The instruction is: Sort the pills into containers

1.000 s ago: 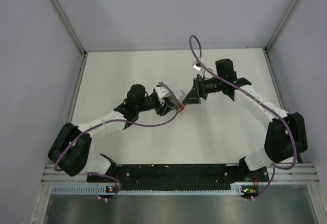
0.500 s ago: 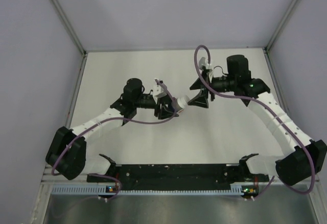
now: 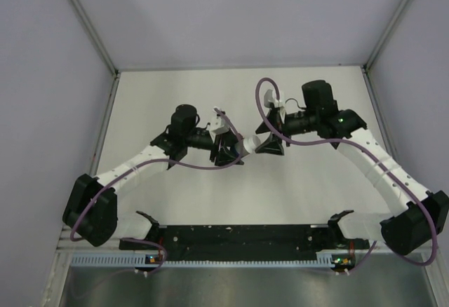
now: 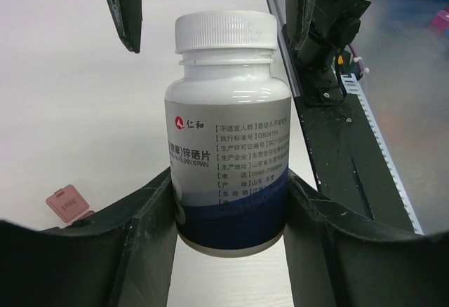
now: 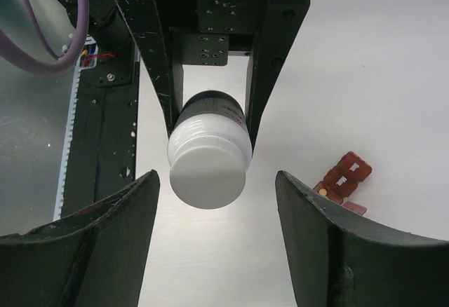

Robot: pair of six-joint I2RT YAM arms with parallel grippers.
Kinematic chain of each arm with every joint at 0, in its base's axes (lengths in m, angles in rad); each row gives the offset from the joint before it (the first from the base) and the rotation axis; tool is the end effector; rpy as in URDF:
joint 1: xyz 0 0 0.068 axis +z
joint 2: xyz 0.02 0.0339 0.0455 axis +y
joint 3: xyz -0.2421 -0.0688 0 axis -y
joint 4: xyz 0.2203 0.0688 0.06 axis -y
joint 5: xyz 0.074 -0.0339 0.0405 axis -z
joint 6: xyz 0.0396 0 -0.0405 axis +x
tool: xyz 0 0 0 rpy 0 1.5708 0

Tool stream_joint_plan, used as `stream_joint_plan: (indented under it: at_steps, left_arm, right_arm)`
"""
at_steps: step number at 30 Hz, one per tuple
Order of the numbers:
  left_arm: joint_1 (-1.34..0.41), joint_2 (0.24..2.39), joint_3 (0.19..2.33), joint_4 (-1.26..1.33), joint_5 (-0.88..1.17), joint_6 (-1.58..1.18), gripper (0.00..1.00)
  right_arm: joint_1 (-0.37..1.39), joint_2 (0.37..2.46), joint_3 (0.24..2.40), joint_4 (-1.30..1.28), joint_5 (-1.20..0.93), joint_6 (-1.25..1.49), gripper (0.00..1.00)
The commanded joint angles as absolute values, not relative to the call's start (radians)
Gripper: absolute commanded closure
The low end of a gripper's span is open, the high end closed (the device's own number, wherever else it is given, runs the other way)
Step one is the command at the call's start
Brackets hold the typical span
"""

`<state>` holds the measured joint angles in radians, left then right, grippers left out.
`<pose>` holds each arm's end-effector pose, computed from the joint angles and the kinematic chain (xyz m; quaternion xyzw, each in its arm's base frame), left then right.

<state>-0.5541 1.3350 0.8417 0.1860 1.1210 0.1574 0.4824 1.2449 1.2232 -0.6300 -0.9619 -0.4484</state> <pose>0.2132 -0.1739 0.2698 0.5324 0.5314 -0.5192 0.4059 0.1983 0.1405 0.3394 -0.5400 0.6180 0.4212 0.3861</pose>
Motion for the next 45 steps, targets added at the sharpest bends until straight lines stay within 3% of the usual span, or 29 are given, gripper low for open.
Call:
stream_joint_plan:
  at_steps: [1,14,22,30,45]
  left_arm:
    - [-0.554,1.333,0.884,0.178,1.158,0.184,1.00]
    - [-0.555,1.344,0.893,0.170,1.152,0.189,1.00]
    - [-0.555,1.335,0.888,0.164,1.079,0.207,1.00]
    - [-0.558,1.312,0.893,0.205,0.832,0.218,1.00]
    - [-0.609,1.324,0.937,0.169,0.256,0.340,1.00]
  right_arm:
    - [0.495,1.246,1.284,-0.623,-0.988,-0.471,0.35]
    - [0.505,1.266,1.261,-0.601,-1.002,-0.451,0.47]
    - [0.505,1.284,1.252,-0.572,-0.997,-0.388,0.81]
    - [0.502,1.359,1.212,-0.457,-0.928,-0.197,0.97]
    - [0.454,1.604,1.264,-0.397,-0.838,0.090,0.99]
